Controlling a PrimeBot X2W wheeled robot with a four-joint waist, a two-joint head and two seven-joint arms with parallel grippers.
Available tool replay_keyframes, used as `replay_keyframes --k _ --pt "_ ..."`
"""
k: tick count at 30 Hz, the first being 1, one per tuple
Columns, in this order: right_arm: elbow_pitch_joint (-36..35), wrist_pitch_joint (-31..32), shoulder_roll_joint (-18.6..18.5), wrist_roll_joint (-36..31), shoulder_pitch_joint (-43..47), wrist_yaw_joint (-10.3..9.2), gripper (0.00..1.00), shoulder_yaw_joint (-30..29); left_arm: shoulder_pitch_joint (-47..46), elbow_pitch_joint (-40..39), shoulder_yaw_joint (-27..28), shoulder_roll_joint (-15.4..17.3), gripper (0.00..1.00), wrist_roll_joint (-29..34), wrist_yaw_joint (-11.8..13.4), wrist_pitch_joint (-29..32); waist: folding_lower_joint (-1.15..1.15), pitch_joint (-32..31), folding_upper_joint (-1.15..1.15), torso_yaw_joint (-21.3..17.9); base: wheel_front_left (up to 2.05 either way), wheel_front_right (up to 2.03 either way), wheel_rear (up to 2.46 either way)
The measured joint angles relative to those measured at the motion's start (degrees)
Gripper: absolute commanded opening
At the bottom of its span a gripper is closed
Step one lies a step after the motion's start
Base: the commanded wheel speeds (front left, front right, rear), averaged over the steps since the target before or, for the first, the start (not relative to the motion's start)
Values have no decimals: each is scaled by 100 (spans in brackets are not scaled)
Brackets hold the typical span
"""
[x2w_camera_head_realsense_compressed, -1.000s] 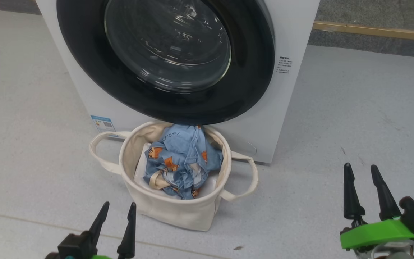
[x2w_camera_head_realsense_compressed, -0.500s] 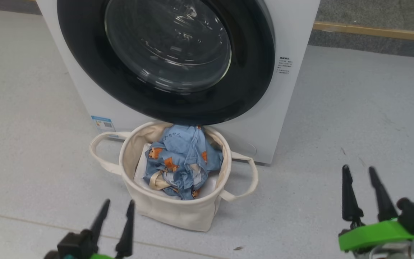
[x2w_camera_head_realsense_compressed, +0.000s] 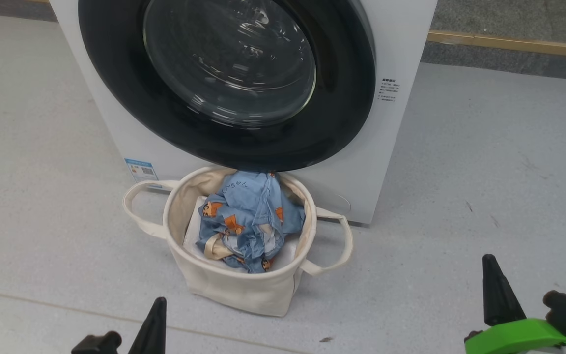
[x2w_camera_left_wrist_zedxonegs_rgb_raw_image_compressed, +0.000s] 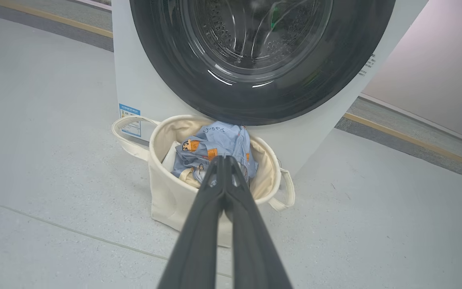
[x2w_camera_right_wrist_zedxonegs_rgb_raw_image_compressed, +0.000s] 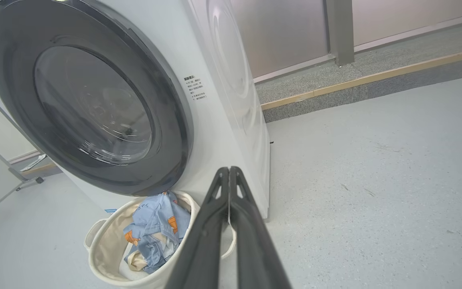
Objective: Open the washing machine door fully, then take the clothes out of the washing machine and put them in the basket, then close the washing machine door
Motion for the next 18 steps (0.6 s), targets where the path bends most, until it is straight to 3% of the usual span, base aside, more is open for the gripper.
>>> replay_keyframes --k 18 --pt "16 282 0 1039 -13 0 0 -42 -5 -71 144 -11 0 -1103 0 276 -1 -3 0 6 0 0 0"
